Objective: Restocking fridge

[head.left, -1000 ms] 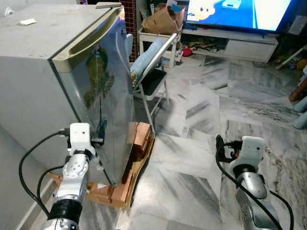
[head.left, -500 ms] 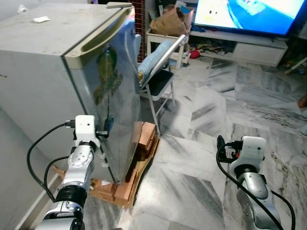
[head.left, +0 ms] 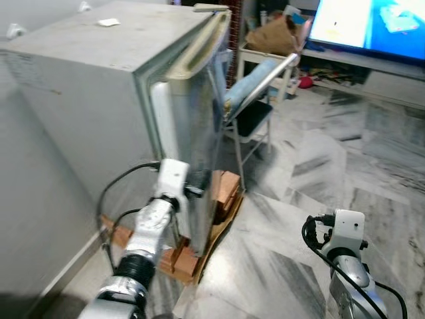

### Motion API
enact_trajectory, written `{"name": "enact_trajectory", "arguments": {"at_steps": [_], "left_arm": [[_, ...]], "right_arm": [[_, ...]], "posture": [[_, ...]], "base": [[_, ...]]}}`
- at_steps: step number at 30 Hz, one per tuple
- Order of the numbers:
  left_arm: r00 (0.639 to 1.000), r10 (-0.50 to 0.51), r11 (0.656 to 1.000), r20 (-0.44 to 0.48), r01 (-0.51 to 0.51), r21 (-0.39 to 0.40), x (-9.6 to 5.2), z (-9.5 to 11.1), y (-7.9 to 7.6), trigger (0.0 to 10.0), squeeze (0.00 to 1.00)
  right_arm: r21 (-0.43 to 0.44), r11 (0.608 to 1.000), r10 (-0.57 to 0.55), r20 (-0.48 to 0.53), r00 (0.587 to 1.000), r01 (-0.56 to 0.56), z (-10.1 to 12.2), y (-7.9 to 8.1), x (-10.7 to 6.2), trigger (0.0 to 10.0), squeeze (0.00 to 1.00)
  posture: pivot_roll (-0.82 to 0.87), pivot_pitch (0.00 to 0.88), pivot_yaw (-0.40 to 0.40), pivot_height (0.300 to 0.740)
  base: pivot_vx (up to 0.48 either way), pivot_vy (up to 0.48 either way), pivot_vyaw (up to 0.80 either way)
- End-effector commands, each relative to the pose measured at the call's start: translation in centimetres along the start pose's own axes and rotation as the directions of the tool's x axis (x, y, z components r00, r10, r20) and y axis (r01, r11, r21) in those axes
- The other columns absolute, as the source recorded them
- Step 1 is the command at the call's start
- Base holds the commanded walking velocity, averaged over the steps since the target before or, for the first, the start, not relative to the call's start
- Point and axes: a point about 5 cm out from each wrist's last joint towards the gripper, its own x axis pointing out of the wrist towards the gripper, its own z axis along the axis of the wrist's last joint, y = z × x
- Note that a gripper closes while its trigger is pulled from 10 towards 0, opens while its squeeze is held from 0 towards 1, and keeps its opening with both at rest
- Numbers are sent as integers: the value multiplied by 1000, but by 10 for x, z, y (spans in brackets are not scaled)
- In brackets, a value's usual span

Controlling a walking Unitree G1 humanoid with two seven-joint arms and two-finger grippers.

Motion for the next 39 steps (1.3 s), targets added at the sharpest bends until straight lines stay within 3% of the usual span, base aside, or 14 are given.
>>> {"name": "enact_trajectory", "arguments": {"at_steps": [1,3,6,8,10,11,12,13,17,24,26,35,39], "left_arm": [[987,-151,986,48,148,75,10,16,-24,10000,0],[993,-118,991,29,116,68,8,11,-15,10000,0],[1000,-9,998,10,8,68,-1,6,12,10000,0],[1000,1,998,9,-2,66,-2,6,15,10000,0],[997,72,995,0,-72,69,-14,5,36,10000,0],[990,141,987,-5,-140,77,-28,4,54,10000,0],[990,141,987,-5,-140,77,-28,4,54,10000,0],[981,194,978,-6,-193,82,-40,3,65,10000,0],[953,302,952,-3,-301,64,-70,-3,78,10000,0],[929,370,929,-17,-370,19,-100,-14,66,10000,0],[927,375,927,-26,-375,12,-102,-16,62,10000,0],[934,356,935,-23,-356,6,-88,-14,55,10000,0],[946,324,945,-19,-323,40,-74,-5,60,10000,0]], "right_arm": [[9,1000,-13,-7,1000,13,1,-1,2,10000,0],[9,1000,-10,-11,1000,10,0,2,2,10000,0],[15,1000,-8,-10,1000,8,-1,3,1,10000,0],[16,1000,-7,-9,1000,7,-1,3,0,10000,0],[20,1000,-8,-4,1000,8,-2,3,-1,10000,0],[25,1000,-9,0,1000,9,-2,3,-2,10000,0],[25,1000,-9,0,1000,9,-2,3,-2,10000,0],[28,1000,-11,8,1000,10,-1,3,-2,10000,0],[40,999,-7,49,999,6,6,4,-1,10000,0],[40,999,18,100,995,-22,18,10,2,10000,0],[37,999,27,111,993,-31,20,12,2,10000,0],[25,998,49,141,989,-53,26,18,5,10000,0],[18,998,49,165,985,-53,31,19,7,10000,0]], "posture": [[-39,0,-6,740],[-39,0,-6,740],[-37,0,-4,740],[-37,0,-4,740],[-29,0,1,740],[-27,0,4,740],[-27,0,4,740],[-20,0,9,740],[-1,0,12,740],[5,0,3,740],[5,0,-2,740],[-1,0,-6,740],[-13,0,-1,740]], "base": [[0,0,0],[0,0,0],[0,0,0],[0,0,0],[0,0,0],[0,0,0],[0,0,0],[0,0,0],[0,0,0],[34,-248,-229],[279,-384,-800],[371,-299,-238],[431,0,0]]}}
